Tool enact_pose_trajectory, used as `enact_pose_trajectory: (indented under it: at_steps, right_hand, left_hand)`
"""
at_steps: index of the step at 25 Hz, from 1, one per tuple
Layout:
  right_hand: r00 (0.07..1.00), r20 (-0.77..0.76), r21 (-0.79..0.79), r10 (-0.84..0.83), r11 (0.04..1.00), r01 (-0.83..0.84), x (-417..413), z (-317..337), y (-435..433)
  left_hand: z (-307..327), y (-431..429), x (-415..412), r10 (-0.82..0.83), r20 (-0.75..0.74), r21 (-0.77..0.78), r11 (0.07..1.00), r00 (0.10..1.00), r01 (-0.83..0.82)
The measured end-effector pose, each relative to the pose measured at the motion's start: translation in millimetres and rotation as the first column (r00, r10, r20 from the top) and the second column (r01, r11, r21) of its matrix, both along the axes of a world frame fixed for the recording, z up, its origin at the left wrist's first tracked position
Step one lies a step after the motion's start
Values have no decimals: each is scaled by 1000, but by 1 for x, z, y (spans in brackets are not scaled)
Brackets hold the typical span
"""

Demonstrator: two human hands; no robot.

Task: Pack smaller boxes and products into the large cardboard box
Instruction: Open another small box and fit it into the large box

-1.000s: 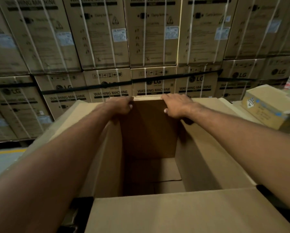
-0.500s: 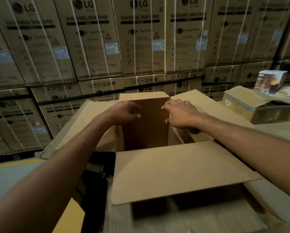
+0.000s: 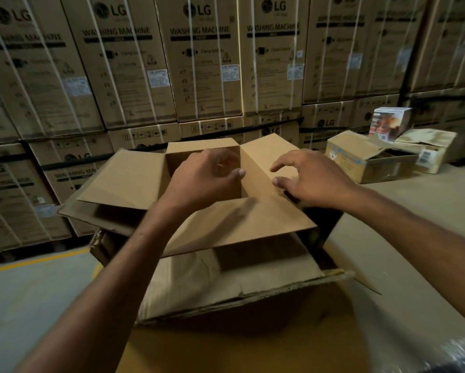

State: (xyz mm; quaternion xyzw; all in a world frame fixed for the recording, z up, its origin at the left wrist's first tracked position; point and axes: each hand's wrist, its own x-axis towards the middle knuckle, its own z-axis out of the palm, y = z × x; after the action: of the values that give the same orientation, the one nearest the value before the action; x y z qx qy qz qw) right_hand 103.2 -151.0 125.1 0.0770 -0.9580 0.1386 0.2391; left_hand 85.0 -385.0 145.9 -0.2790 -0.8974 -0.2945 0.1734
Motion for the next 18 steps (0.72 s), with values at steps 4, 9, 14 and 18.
enact_pose_trajectory:
  at_steps: [4, 9, 14, 18]
  right_hand:
    - [998, -40, -103, 53, 993, -57, 49, -13, 64]
    - [995, -63, -155, 71, 985, -80, 108, -39, 157]
    - [1000, -5, -203, 28, 979, -29, 150, -72, 238]
    - [999, 49, -300, 0, 954, 15, 163, -100, 286]
  left_hand:
    - [-8, 54, 51, -24, -14, 55, 998, 1000, 24]
    - [-49, 155, 113, 46, -36, 213, 976, 998, -38]
    - [-102, 250, 159, 54, -36, 243, 969, 998, -43]
    - [-136, 302, 166, -41, 85, 248, 969, 996, 18]
